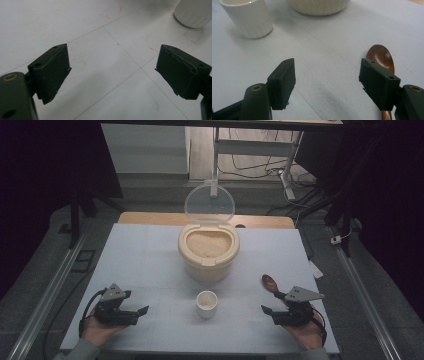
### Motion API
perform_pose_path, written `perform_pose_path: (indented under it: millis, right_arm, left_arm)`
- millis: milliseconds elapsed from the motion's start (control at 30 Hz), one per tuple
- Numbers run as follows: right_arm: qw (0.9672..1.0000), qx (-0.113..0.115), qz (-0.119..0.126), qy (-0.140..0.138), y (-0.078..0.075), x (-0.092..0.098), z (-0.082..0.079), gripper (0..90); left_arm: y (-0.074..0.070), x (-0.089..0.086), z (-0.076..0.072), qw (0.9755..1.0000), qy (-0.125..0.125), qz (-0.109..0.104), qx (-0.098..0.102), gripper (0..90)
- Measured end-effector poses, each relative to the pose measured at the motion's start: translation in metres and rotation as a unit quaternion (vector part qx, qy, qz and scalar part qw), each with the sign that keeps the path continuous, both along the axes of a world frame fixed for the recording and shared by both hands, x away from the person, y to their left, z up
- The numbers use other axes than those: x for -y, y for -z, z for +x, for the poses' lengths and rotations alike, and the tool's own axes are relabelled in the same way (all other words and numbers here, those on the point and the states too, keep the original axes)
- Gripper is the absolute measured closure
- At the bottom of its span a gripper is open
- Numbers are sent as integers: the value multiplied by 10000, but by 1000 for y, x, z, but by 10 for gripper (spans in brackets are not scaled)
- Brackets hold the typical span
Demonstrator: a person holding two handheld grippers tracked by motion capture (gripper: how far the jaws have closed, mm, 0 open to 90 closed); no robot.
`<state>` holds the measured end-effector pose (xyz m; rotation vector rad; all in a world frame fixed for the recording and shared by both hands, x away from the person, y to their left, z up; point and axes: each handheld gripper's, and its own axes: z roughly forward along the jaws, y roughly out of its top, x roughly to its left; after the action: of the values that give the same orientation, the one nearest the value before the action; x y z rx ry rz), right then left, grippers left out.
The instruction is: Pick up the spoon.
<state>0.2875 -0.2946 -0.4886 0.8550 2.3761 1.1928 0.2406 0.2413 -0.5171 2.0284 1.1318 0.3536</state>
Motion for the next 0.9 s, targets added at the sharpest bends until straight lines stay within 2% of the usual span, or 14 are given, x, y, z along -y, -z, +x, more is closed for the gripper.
perform_pose_path:
  millis: [167, 300, 633, 900]
  right_arm:
    - [9999, 49, 136, -29, -3, -1, 0, 310]
    - [10000, 28, 36, -9, -3, -2, 0, 315]
    - [10000, 10, 21, -23, -6, -6, 2, 322]
    - [9998, -20, -138, 151, -10, -5, 1, 322]
  left_arm:
    - [0, 0, -2, 10000, 21, 69, 54, 122]
    - [0, 0, -2, 9999, 63, 97, 100, 124]
    - [1, 1, -1, 9998, 62, 131, 134, 125]
    - [0, 3, -1, 9996, 123, 186, 152, 125]
